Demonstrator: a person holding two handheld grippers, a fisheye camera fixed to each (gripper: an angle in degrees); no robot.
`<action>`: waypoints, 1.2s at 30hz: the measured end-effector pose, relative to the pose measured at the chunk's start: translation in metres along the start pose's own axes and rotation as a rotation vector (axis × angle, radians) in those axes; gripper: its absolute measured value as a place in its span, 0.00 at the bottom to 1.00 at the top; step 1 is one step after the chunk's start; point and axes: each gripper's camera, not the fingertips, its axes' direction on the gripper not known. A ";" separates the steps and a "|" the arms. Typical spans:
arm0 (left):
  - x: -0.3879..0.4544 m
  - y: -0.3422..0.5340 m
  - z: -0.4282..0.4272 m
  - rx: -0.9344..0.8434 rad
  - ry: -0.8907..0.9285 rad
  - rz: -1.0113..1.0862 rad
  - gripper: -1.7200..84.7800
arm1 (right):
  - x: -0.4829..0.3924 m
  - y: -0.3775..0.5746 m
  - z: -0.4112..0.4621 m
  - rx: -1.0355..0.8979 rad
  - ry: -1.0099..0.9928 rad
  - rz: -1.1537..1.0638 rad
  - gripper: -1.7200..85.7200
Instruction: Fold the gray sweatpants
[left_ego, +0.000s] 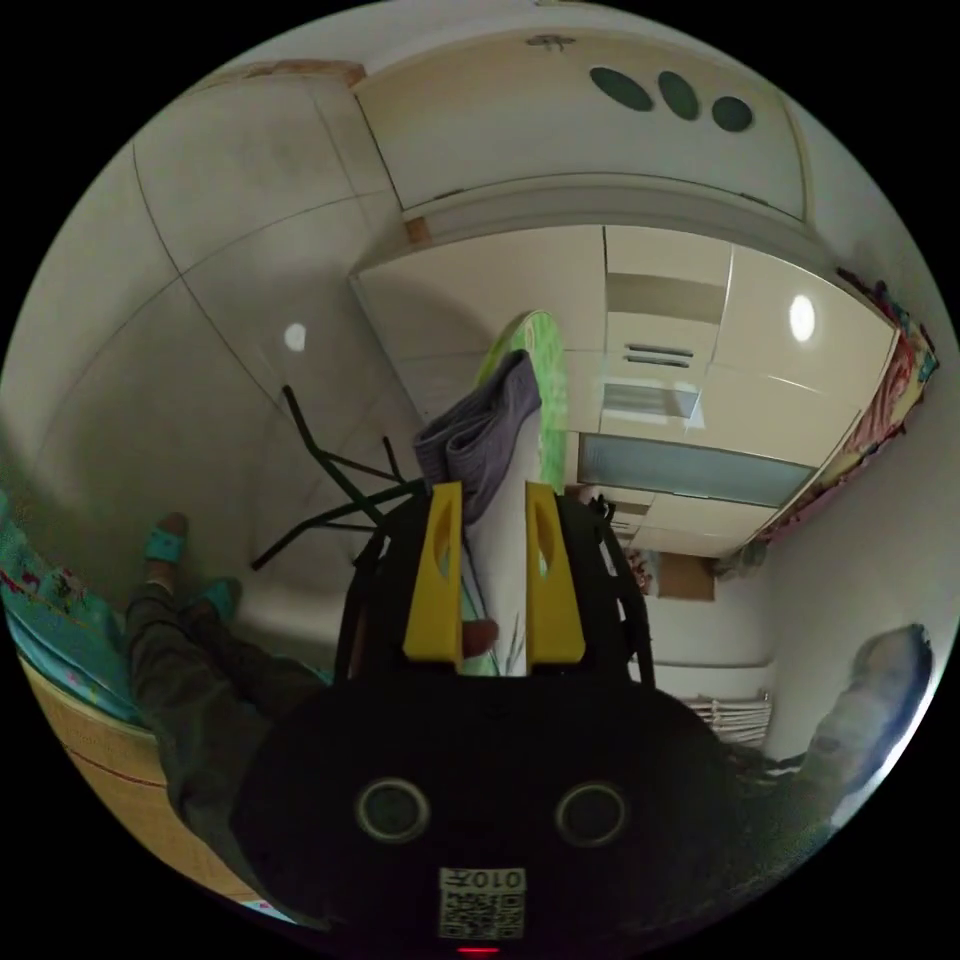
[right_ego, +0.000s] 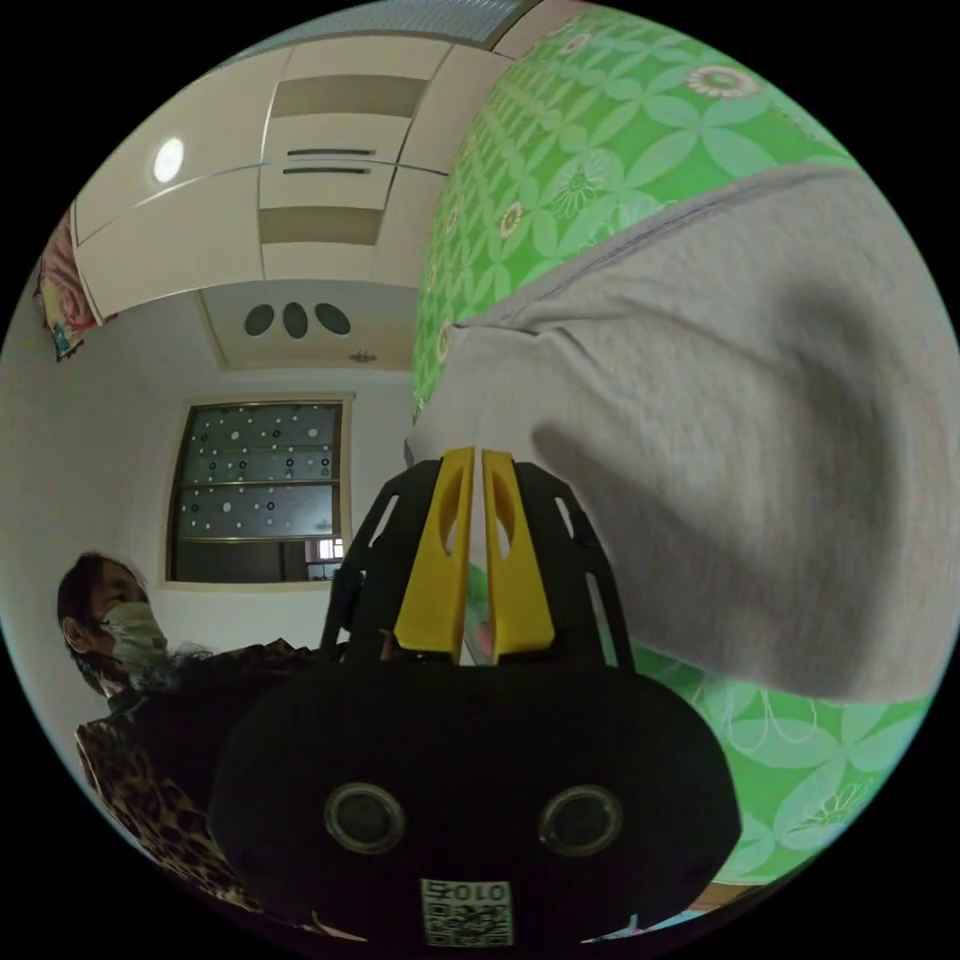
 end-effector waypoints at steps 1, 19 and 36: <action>0.000 -0.001 0.002 -0.006 0.019 -0.017 0.13 | -0.002 0.003 -0.007 0.008 -0.004 0.007 0.07; 0.020 -0.015 0.001 -0.026 -0.083 -0.126 0.13 | -0.070 0.092 -0.187 0.216 -0.119 0.109 0.06; 0.043 -0.017 -0.006 -0.018 -0.036 0.011 0.04 | -0.138 0.123 -0.289 0.236 -0.156 0.135 0.06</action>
